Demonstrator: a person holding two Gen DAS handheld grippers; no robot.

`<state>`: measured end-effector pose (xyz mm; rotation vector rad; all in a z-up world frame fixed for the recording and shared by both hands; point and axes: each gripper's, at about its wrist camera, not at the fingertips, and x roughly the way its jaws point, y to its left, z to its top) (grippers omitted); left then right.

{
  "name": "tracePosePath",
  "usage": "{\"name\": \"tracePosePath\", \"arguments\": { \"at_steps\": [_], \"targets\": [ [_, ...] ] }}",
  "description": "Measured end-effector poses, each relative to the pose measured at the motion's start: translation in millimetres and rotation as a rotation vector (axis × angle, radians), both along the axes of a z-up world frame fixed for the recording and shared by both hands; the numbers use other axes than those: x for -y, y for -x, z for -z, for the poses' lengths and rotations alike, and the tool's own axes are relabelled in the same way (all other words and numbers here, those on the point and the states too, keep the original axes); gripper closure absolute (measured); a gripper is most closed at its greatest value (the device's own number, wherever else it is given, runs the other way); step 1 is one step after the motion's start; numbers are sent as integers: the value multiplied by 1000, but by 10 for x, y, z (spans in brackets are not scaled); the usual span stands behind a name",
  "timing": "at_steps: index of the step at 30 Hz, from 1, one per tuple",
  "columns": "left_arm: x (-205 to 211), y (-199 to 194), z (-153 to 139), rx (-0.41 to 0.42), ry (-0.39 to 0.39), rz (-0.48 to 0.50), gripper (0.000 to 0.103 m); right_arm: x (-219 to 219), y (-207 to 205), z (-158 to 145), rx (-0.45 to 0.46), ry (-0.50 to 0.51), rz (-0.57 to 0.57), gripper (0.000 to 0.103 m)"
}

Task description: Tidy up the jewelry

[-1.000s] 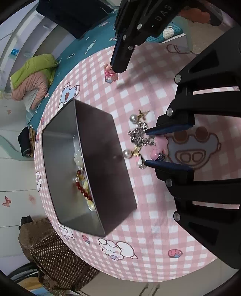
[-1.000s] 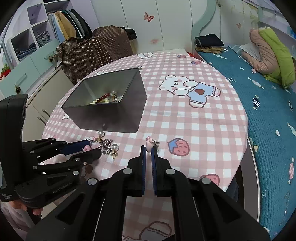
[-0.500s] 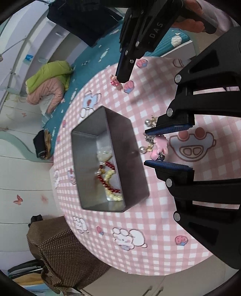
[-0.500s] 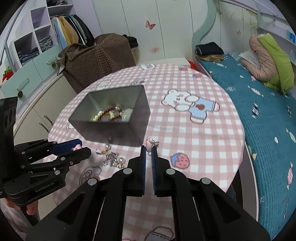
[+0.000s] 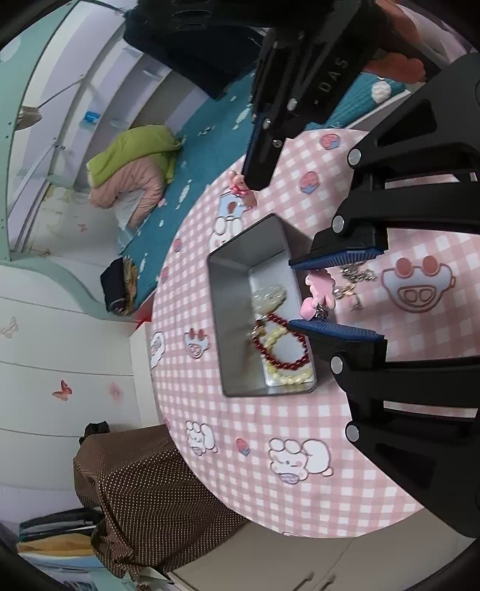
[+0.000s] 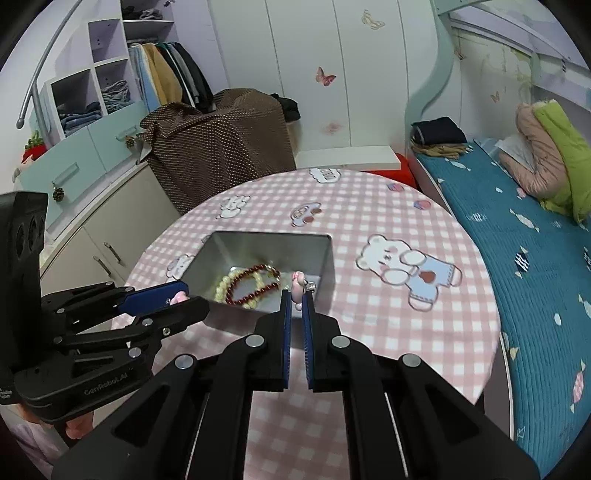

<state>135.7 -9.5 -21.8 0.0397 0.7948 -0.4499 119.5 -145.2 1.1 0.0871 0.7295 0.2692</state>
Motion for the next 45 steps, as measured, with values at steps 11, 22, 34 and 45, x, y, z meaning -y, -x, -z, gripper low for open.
{"name": "tracePosePath", "arguments": {
  "at_steps": [11,22,34,45],
  "targets": [
    [-143,-294,32,-18,33,-33,75,-202,-252,135,-54,13,-45,98],
    [-2,-455,136,-50,42,0,75,-81,-226,112,-54,-17,-9,92],
    [278,-529,206,-74,27,34,53,247,-81,167,-76,-7,89,81],
    [157,-349,177,-57,4,14,53,173,-4,218,-84,3,64,78]
  ]
}}
